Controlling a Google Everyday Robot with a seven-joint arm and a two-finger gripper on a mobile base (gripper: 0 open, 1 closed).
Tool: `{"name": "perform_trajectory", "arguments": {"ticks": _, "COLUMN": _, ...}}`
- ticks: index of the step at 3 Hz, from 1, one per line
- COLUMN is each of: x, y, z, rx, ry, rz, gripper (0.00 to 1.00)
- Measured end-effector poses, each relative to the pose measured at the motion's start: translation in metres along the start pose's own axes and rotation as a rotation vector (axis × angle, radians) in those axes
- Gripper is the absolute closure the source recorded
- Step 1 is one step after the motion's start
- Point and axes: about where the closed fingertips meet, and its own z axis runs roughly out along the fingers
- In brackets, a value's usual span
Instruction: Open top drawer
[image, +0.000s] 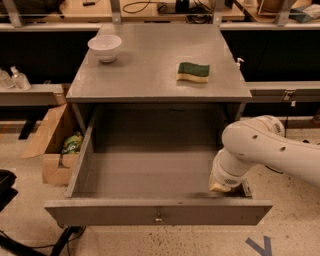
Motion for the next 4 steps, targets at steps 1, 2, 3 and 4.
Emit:
{"name": "perform_trajectory", "arguments": {"ticks": 1, "x": 0.0037, "y": 0.049, "z": -0.01, "rx": -0.04, "ry": 0.01, "rz": 0.051, "gripper": 1.0}}
{"name": "perform_trajectory", "arguments": {"ticks": 2, "x": 0.0033, "y": 0.048, "z": -0.0099, "rx": -0.04, "ry": 0.01, "rz": 0.051, "gripper": 1.0}}
{"name": "perform_trajectory", "arguments": {"ticks": 3, "x": 0.0035, "y": 0.0484, "z": -0.0105, "rx": -0.039, "ry": 0.012, "rz": 0.051, "gripper": 0.83}}
{"name": "perform_trajectory", "arguments": {"ticks": 4, "x": 0.0037, "y": 0.0488, "z": -0.0111, "rx": -0.038, "ry": 0.013, "rz": 0.05, "gripper": 0.59}}
